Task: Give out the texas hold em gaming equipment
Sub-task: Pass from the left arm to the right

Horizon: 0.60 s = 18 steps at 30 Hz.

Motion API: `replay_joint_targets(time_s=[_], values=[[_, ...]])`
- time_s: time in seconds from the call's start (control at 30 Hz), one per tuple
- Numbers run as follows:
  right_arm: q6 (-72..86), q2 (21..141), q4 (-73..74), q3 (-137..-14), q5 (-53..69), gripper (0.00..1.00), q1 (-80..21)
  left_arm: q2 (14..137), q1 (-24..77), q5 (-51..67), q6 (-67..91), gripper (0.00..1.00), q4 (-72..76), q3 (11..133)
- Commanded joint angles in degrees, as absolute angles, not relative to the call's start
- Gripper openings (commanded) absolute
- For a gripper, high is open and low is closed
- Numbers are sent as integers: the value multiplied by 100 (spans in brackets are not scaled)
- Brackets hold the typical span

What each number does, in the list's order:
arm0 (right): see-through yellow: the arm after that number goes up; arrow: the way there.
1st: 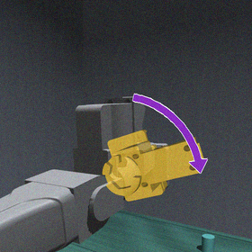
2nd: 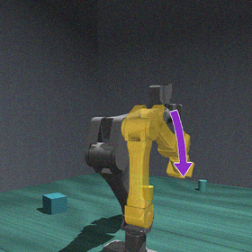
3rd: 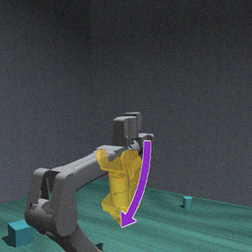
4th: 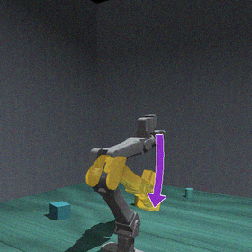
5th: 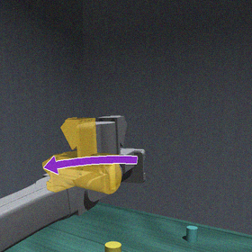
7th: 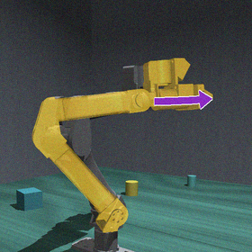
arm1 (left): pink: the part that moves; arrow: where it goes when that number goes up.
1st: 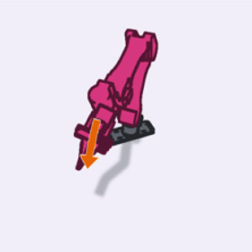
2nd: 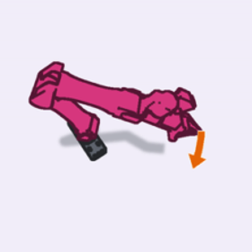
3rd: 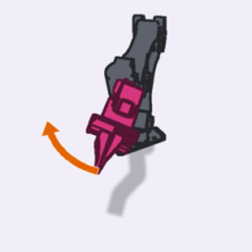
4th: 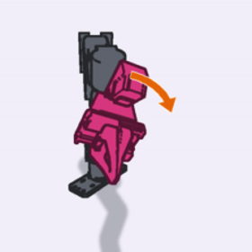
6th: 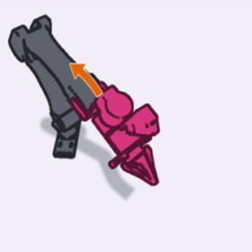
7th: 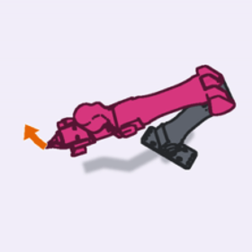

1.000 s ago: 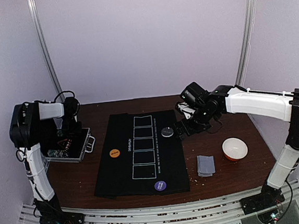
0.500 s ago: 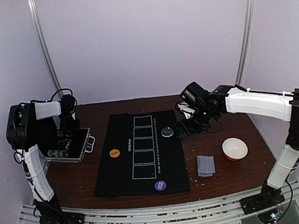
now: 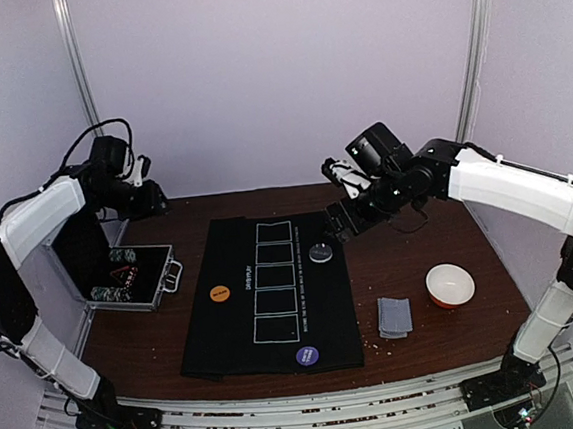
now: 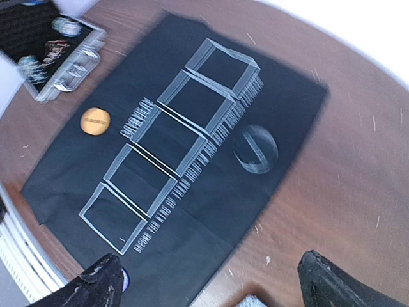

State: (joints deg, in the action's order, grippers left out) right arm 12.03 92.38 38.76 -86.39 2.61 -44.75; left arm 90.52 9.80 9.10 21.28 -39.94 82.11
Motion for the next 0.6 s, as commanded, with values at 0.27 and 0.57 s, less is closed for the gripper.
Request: replay_joint_targets(time_s=[0.27, 0.57], values=[[-2238, 9979, 2657, -9671, 5, 100, -6231, 8492, 2798, 5099, 3644, 0, -2702, 7388], [-2362, 10693, 2294, -10047, 122, 92, -6254, 8350, 3043, 5430, 3889, 0, -2250, 6895]])
